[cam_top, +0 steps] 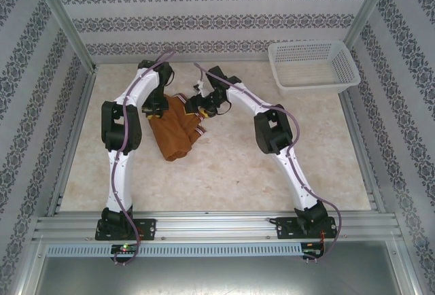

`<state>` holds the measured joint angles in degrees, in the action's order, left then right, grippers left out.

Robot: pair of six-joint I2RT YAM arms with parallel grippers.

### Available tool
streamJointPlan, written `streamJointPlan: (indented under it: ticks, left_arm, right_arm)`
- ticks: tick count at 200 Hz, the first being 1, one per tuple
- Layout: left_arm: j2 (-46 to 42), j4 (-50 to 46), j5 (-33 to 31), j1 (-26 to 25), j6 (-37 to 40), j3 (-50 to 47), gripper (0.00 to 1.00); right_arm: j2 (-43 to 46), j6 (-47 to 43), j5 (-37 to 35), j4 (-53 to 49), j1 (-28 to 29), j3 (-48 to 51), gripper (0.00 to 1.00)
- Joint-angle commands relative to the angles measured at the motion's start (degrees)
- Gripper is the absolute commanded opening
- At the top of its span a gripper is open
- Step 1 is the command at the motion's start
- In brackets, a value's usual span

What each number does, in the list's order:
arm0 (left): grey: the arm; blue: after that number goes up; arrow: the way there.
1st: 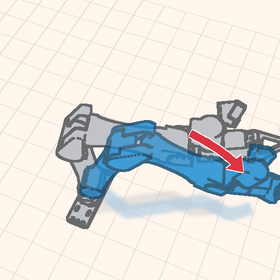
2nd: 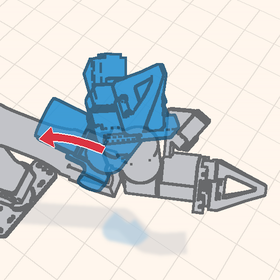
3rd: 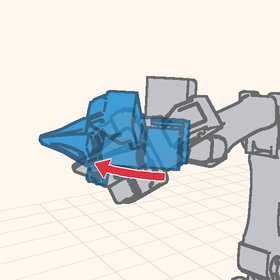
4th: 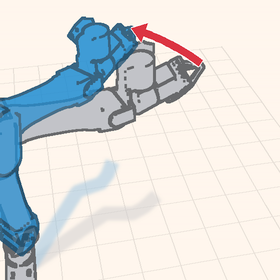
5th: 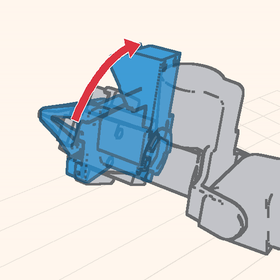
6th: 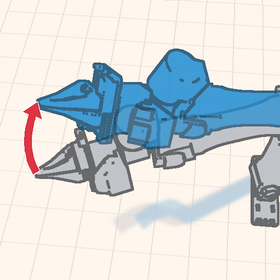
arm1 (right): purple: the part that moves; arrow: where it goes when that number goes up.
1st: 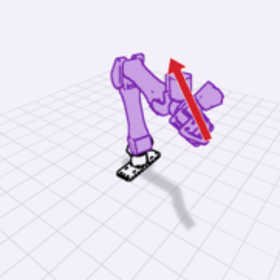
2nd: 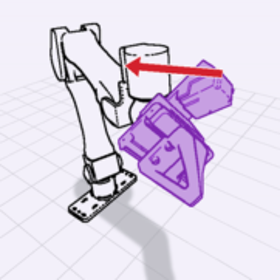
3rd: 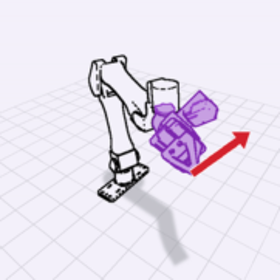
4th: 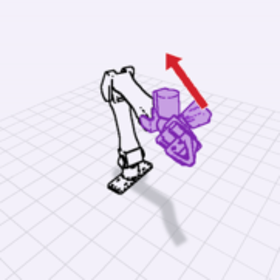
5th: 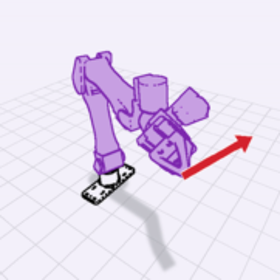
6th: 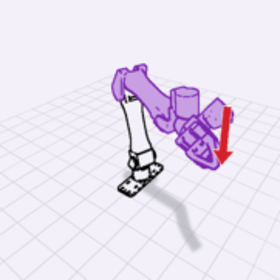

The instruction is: Roll up the long pants

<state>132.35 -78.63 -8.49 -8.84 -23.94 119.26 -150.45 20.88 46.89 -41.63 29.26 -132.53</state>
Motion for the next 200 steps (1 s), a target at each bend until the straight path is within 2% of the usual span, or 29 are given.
streamJointPlan:
  ticks: [1, 89, 124, 149, 166, 200]
  left_arm:
    - [-1.39, 0.06, -2.80, 1.05, -3.12, -0.98, 0.00]
    - [-3.70, 5.85, -6.00, 0.45, -16.15, -2.63, 0.00]
    - [-3.61, 6.87, -7.13, -1.41, -18.50, -3.75, 0.00]
    - [-3.37, 6.86, -7.41, -2.07, -18.89, -4.29, 0.00]
    - [-3.79, 7.33, -7.56, -2.24, -19.82, -5.28, 0.00]
    - [-5.32, 8.27, -7.70, -2.46, -23.03, -7.30, 0.00]
  right_arm:
    - [2.08, 2.11, 4.67, 0.33, 3.42, 2.13, 0.76]
    - [7.59, 6.58, 5.25, 3.36, 8.91, 4.92, 0.76]
    - [9.74, 9.02, 4.42, 5.46, 9.41, 7.70, 0.77]
    - [12.55, 11.67, 3.50, 8.87, 9.25, 11.86, 0.78]
    - [14.07, 16.05, 3.30, 15.49, 9.30, 16.06, 0.78]
    - [13.33, 19.38, 0.02, 20.41, 11.80, 18.66, 0.78]
